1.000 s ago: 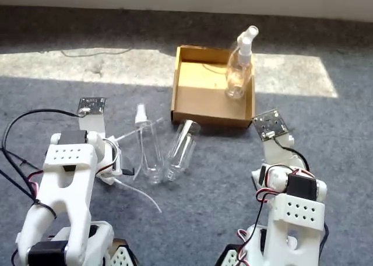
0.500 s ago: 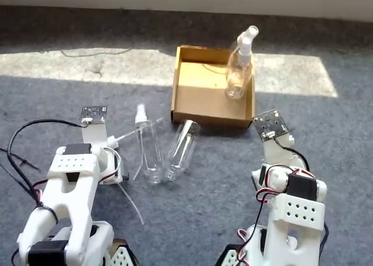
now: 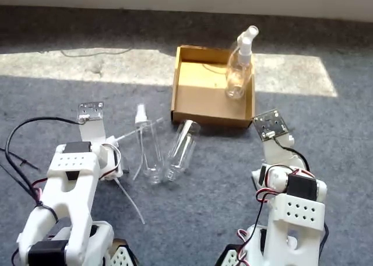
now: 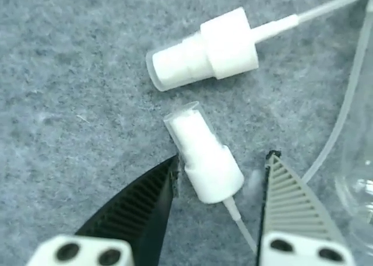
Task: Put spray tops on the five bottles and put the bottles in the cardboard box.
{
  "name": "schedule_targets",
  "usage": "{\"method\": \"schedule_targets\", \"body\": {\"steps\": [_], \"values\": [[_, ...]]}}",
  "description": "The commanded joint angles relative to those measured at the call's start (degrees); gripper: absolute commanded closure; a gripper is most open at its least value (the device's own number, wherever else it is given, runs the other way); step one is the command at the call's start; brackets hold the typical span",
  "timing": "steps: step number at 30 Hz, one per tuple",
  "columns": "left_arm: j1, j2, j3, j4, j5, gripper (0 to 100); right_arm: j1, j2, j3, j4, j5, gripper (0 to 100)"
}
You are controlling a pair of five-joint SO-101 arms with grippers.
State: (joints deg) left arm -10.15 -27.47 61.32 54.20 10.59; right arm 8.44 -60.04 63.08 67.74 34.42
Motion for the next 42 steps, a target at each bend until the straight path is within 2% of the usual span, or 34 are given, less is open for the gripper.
{"method": "schedule_targets", "body": {"steps": [1,12,19,21,28,36,42], "values": [[-0.92,-0.84,-2.77,-1.67,4.22,78,-0.13,-0.84,-0.57,0.31,-0.44,99.5],[-1.54,-0.75,-1.36,-5.63,4.48,79,-0.13,-0.84,-0.57,0.40,-0.44,99.5],[-1.36,-0.75,6.55,-14.68,4.22,99,-0.13,-0.84,-0.57,0.40,-0.44,99.5],[-1.36,-0.84,6.64,-14.51,4.13,99,-0.13,-0.84,-0.57,0.40,-0.44,99.5],[-1.36,-1.36,3.47,-7.82,-0.44,100,-0.13,-0.84,-1.01,2.77,-0.35,99.5],[-1.36,-1.36,-14.90,11.60,-8.26,100,-0.13,-0.84,-1.10,2.77,-0.44,99.5],[-0.66,-1.36,-27.82,19.87,-11.52,100,-0.22,-0.84,-1.10,2.77,-0.53,99.5]]}}
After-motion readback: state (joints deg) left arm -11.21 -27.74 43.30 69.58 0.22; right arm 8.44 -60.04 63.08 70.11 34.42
